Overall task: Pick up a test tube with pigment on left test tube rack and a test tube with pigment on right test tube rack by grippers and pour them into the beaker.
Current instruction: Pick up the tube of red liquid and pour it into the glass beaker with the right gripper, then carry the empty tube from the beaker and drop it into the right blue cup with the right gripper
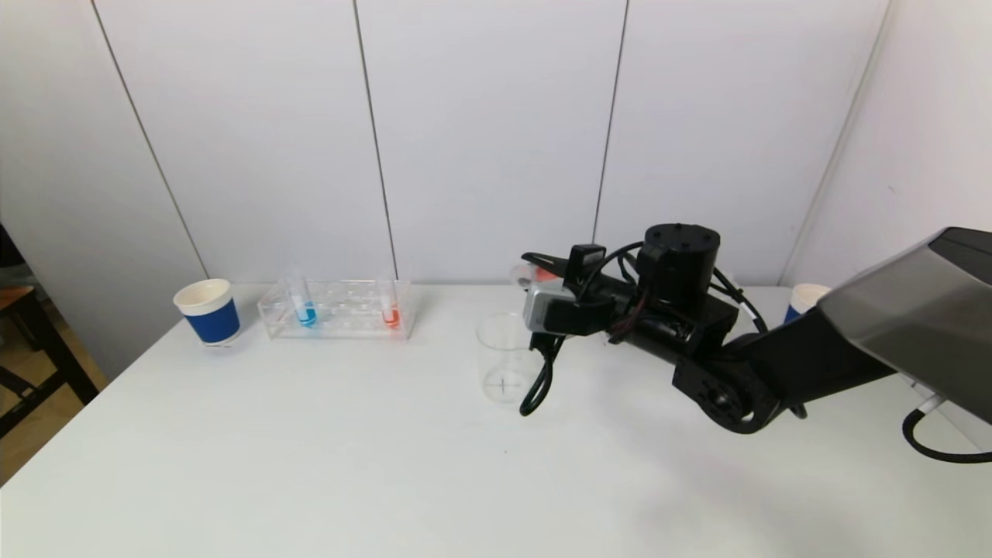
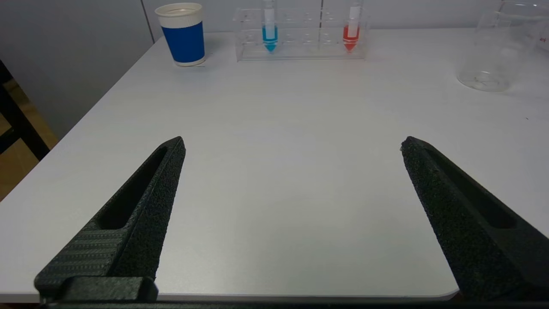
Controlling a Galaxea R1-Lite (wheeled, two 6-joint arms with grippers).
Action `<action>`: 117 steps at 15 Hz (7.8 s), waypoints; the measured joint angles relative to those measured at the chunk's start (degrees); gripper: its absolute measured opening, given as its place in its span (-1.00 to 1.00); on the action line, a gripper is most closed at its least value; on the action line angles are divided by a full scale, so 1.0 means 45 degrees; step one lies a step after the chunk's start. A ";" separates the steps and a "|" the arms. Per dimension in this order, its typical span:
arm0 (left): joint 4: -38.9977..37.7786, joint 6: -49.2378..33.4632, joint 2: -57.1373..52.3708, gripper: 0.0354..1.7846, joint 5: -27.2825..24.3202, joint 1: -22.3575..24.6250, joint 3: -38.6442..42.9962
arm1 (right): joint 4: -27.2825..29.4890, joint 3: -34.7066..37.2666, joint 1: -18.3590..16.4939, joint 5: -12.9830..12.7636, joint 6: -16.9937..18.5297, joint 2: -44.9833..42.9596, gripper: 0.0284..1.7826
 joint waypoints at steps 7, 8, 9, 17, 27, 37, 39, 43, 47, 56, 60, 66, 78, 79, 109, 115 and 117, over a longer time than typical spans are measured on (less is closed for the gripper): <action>-0.0005 0.0000 0.0000 0.98 0.0011 0.0000 0.0000 | -0.0371 0.0214 0.0024 -0.0095 -0.0461 0.0081 -0.47; -0.0008 0.0000 0.0000 0.98 0.0011 0.0000 0.0000 | -0.0371 0.0228 0.0024 -0.0111 -0.0507 0.0135 -0.47; 0.0000 0.0005 0.0000 0.98 0.0011 0.0000 0.0000 | -0.0385 0.0228 0.0024 -0.0130 -0.0528 0.0209 -0.47; -0.0005 0.0000 0.0000 0.98 0.0005 0.0000 0.0000 | -0.0325 -0.0019 0.0027 -0.0493 -0.1287 0.0588 -0.47; -0.0005 0.0000 0.0000 0.98 0.0000 0.0000 0.0000 | -0.0209 -0.0073 0.0363 -0.1650 -0.2671 0.0479 -0.47; 0.0000 0.0000 0.0000 0.98 0.0011 0.0000 0.0000 | -0.0336 -0.0014 0.0748 -0.2465 -0.3459 0.0504 -0.47; -0.0008 0.0000 0.0000 0.98 0.0005 0.0000 0.0000 | -0.0347 0.0014 0.0748 -0.2490 -0.3579 0.0498 -0.47; -0.0008 0.0000 0.0000 0.98 0.0011 0.0000 0.0000 | -0.0360 0.0062 0.0748 -0.2490 -0.3774 0.0474 -0.47; -0.0005 0.0005 0.0000 0.98 0.0005 0.0000 0.0000 | -0.0325 0.0103 0.0748 -0.2487 -0.4294 0.0461 -0.47; 0.0000 0.0000 0.0000 0.98 0.0005 0.0005 0.0000 | -0.0225 0.0146 0.0612 -0.2511 -0.5058 0.0447 -0.47; 0.0000 0.0000 0.0000 0.98 0.0000 0.0005 0.0000 | -0.0206 0.0108 0.0517 -0.2538 -0.5434 0.0490 -0.47; 0.0000 0.0005 0.0000 0.98 0.0005 0.0000 0.0000 | -0.0182 0.0092 0.0509 -0.2909 -0.6198 0.0498 -0.47; -0.0005 0.0000 0.0000 0.98 0.0011 0.0000 0.0000 | -0.0157 0.0152 0.0680 -0.2899 -0.6767 0.0423 -0.47; 0.0005 0.0000 0.0000 0.98 0.0005 0.0000 0.0000 | -0.0152 0.0152 0.0688 -0.2899 -0.6848 0.0423 -0.47; -0.0008 0.0000 0.0000 0.98 0.0000 0.0000 0.0000 | -0.0371 0.0098 0.0964 -0.2844 -0.6786 0.0466 -0.47; -0.0008 0.0000 0.0000 0.98 0.0005 0.0000 0.0000 | -0.1755 0.0320 0.1078 -0.2481 -0.4007 0.0577 -0.47; 0.0000 0.0000 0.0000 0.98 0.0011 0.0000 0.0000 | -0.1988 0.0368 0.1140 -0.2446 -0.3430 0.0645 -0.47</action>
